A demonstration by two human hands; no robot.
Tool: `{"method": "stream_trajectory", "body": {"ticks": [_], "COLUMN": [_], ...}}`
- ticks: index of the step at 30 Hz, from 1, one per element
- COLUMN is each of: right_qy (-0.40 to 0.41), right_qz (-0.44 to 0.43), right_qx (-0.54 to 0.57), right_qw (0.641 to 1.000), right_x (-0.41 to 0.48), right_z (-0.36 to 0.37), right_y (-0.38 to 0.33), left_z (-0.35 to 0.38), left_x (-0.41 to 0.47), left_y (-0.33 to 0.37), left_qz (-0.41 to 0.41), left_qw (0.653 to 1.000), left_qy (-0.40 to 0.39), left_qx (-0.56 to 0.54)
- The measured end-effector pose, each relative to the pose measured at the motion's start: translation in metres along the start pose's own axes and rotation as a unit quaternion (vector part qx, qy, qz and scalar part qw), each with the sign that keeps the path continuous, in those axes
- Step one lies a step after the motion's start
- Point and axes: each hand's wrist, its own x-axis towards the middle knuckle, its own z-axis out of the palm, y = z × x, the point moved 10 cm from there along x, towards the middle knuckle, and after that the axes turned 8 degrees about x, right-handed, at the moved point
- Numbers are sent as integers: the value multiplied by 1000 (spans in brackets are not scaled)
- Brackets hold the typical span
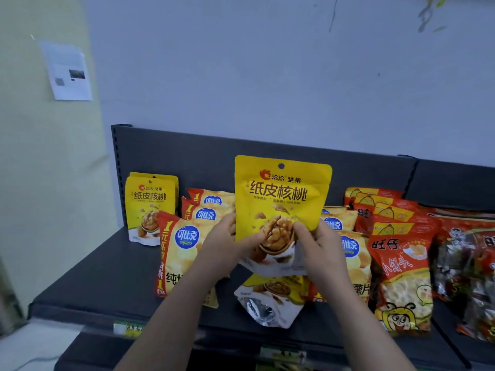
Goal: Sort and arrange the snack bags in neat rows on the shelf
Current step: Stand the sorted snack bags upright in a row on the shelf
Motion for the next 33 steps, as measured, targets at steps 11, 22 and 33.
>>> {"method": "stream_trajectory", "body": {"ticks": [11, 22, 33], "right_qy": [-100, -147, -21], "right_qz": [-41, 107, 228], "right_qx": [198, 67, 14], "right_qw": [974, 981, 973], "right_x": [6, -12, -12], "right_z": [166, 355, 396], "right_y": [-72, 10, 116], "left_z": [-192, -306, -278], "left_x": [-25, 13, 75], "left_y": [-24, -162, -247], "left_qz": [26, -103, -135], "left_qw": [975, 967, 972], "left_qy": [216, 218, 109], "left_qx": [-39, 79, 157]}}
